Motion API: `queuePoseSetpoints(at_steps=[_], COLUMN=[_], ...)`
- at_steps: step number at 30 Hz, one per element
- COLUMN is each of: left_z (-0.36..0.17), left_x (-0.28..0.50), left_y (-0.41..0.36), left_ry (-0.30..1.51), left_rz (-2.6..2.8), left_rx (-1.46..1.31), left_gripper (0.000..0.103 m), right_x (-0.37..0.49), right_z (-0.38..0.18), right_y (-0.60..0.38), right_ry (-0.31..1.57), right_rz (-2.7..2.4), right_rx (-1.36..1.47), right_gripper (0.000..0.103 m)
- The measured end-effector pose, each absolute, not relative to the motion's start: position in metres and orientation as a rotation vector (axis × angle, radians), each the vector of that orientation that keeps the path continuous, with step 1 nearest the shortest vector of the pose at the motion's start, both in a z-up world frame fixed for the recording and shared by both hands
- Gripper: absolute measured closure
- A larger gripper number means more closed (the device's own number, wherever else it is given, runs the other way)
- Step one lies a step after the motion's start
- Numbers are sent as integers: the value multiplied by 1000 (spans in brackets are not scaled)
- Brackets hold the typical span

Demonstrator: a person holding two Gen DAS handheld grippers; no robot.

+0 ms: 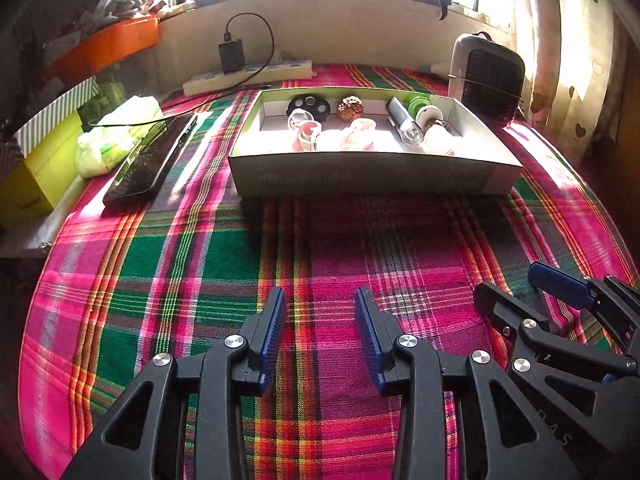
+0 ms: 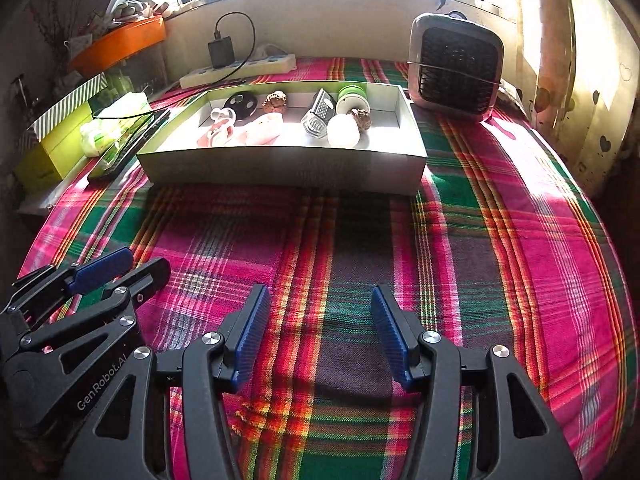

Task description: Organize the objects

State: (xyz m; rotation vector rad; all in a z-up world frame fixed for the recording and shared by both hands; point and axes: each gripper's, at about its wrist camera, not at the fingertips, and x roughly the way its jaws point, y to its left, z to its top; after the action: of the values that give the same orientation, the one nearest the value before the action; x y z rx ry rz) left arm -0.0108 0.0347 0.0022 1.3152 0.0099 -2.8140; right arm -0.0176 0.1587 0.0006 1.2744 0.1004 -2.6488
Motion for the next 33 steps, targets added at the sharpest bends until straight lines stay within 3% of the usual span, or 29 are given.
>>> queuePoseSetpoints(at_steps=[13, 33], left_z=[2, 2], left_x=[-9, -9], left_y=[33, 33], left_ry=[28, 27], left_rz=[-2820, -2820], left_rx=[1318, 1318], left_gripper=[69, 68], right_x=[-18, -19], right_z=[0, 0], right_y=[157, 161], right_ry=[98, 77], right_rz=[-2650, -2670], right_rx=[1279, 1288], right_gripper=[41, 41])
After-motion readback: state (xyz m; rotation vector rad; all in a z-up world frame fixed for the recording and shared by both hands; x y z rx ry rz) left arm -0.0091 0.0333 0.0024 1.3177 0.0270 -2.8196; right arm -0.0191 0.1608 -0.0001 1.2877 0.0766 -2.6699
